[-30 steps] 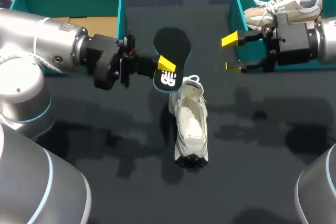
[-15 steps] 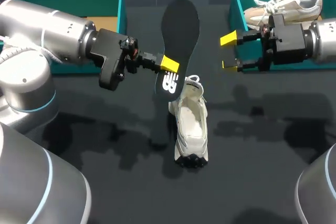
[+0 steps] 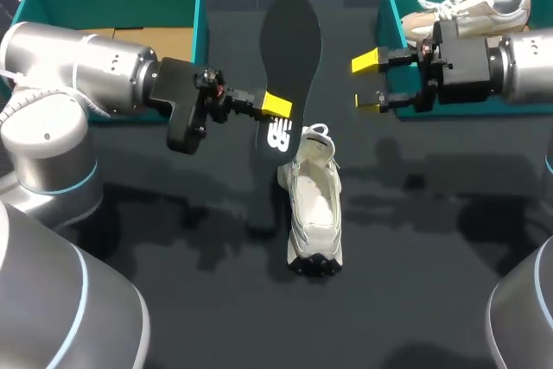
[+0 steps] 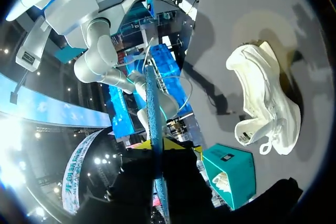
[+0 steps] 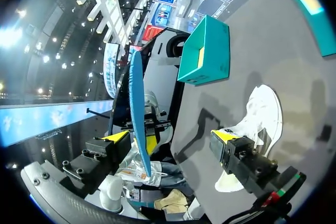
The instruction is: Take the shoe out of the shoebox, open the shoe tongue, remove and reinsert the insole, then place the shoe into the shoebox
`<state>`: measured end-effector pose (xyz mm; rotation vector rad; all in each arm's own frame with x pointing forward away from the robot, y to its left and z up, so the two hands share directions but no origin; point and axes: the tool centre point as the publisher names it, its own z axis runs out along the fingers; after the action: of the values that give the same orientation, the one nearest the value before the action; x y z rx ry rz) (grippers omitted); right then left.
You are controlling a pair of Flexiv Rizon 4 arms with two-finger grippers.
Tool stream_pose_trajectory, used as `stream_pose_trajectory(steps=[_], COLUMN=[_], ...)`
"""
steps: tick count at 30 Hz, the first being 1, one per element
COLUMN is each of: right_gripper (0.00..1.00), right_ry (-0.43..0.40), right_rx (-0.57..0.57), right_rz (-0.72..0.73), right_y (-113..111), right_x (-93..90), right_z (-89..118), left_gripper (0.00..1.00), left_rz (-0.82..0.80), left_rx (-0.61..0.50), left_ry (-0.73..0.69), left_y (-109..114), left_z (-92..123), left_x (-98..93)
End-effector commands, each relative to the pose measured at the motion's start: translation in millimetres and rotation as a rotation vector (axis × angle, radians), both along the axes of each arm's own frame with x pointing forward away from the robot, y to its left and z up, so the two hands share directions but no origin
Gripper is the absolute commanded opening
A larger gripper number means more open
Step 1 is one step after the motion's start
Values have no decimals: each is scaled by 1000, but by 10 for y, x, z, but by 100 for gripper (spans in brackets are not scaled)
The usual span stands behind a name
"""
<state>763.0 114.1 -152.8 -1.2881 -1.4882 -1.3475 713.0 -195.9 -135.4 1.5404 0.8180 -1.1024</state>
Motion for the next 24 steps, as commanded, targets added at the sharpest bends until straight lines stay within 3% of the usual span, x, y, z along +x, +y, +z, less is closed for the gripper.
stream_pose_trajectory(steps=[1,6,17,24], right_gripper=[100,100,100,100], right_ry=[-14,-51,-48,61], right_rx=[-8,-7,-9,-56], right_rz=[-7,-28,-27,-35], right_y=[93,123,138,370], right_x=[21,40,71,225], right_z=[-47,-72,-75,-145], left_gripper=[0,0,0,0], left_rz=[30,93,93,120], left_rx=[12,1,1,27], left_ry=[18,111,111,147], left_y=[-76,-106,-106,-153], left_z=[-31,-81,-81,-188], left_x=[-3,71,71,83])
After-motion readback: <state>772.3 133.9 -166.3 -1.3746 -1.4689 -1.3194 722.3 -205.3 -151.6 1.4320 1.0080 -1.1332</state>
